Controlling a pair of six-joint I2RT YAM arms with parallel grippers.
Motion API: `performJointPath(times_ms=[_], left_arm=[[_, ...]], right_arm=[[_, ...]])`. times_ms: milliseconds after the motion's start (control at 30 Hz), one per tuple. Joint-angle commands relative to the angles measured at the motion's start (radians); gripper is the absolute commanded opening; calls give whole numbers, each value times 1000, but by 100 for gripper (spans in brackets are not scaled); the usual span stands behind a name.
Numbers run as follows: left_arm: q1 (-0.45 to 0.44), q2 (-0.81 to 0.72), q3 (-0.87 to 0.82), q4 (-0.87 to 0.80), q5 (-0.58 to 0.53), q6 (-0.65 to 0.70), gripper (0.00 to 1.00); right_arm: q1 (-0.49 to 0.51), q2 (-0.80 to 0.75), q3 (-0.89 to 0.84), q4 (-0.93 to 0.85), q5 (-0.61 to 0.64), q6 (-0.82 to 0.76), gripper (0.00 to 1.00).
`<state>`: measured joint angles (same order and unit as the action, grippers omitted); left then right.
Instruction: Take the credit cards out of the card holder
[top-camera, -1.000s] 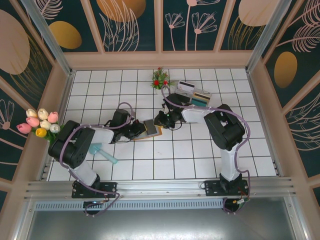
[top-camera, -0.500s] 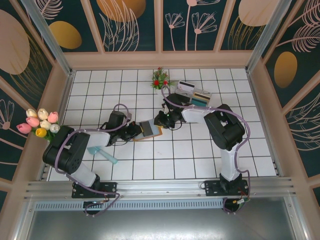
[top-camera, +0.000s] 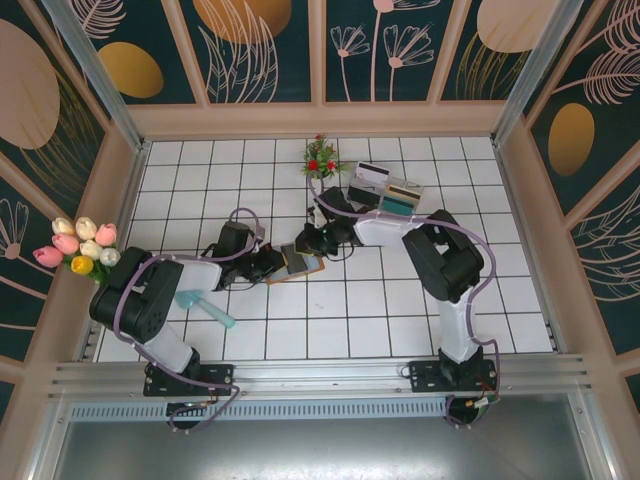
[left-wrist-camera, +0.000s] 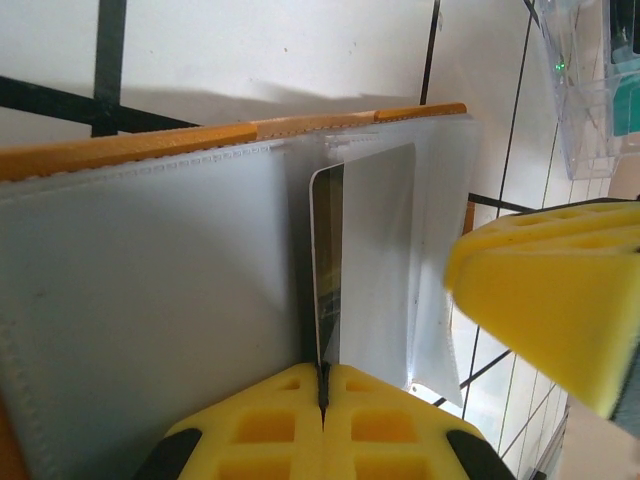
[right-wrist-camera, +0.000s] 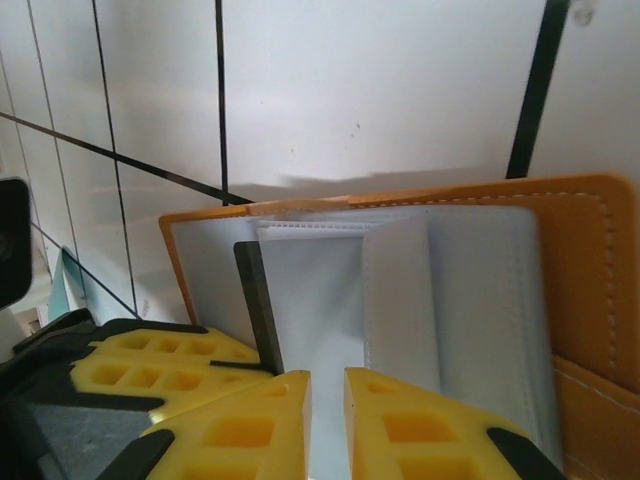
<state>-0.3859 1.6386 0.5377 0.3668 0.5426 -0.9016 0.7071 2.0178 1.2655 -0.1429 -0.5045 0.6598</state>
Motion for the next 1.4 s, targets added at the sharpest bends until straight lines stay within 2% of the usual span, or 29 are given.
performJointPath(times_ms=[0, 167, 300, 400, 533, 667, 933, 1367], left_arm=[[4, 20, 16, -14, 1, 23, 2], [4, 11, 15, -33, -17, 26, 1], [4, 6, 16, -43, -20, 29, 1], [3, 7, 19, -42, -20, 30, 1], [4, 8, 22, -42, -20, 30, 0], [4, 2, 21, -46, -21, 32, 0], [4, -27, 22, -104, -33, 58, 0], [14, -145, 32, -262, -94, 101, 0]], right_arm=[[-1, 15, 12, -70, 44, -11, 18], [-31, -107, -9, -105, 189, 4, 21], [-32, -179, -10, -108, 256, -9, 24], [-17, -157, 7, -91, 196, -28, 23], [9, -49, 40, -71, 64, -12, 22], [13, 32, 55, -54, 14, 11, 21], [-15, 64, 24, -107, 81, 28, 21], [-37, 58, -16, -103, 76, 29, 21]])
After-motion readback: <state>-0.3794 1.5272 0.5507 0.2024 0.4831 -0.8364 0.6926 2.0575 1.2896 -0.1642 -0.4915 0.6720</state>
